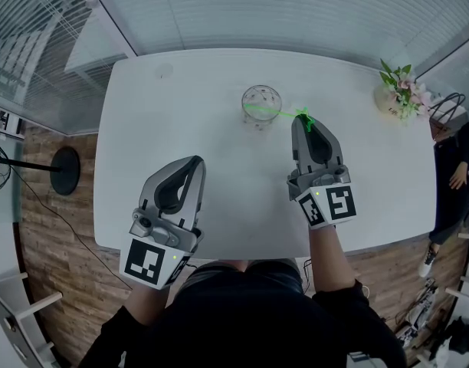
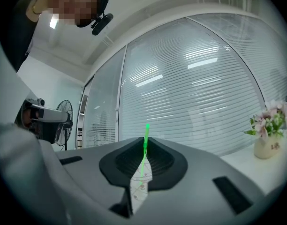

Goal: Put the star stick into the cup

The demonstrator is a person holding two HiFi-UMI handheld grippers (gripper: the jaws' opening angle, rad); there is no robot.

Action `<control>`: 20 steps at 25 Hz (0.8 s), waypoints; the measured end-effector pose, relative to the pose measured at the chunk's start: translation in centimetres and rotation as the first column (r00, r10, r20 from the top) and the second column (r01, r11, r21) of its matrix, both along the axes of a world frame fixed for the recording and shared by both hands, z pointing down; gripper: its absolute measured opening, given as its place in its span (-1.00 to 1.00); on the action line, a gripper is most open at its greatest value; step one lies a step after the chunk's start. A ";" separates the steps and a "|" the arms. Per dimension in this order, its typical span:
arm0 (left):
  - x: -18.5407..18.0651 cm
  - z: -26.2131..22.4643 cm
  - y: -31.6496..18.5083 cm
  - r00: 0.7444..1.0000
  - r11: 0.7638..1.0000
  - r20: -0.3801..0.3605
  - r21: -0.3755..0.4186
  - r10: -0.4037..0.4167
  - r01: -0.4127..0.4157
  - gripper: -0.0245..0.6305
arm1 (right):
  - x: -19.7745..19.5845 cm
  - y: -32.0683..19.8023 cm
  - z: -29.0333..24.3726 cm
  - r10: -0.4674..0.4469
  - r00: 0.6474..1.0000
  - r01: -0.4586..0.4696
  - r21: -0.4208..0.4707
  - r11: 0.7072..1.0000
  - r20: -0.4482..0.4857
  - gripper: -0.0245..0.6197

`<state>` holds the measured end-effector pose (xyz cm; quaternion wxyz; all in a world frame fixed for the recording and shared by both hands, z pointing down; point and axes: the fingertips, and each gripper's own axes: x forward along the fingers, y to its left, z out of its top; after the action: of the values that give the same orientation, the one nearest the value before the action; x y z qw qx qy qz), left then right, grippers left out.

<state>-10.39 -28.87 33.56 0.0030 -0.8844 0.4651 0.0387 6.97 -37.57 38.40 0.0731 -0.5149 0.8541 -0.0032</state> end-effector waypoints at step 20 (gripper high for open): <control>1.2 0.3 -0.4 0.999 1.000 0.034 -0.012 0.029 -0.029 -0.89 | 1.3 0.2 0.8 0.027 1.000 -0.027 -0.021 0.999 -0.007 -0.84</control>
<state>-9.15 -29.22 33.86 0.0051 -0.8915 0.4524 0.0210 8.28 -37.39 39.25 0.0650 -0.5271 0.8472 -0.0096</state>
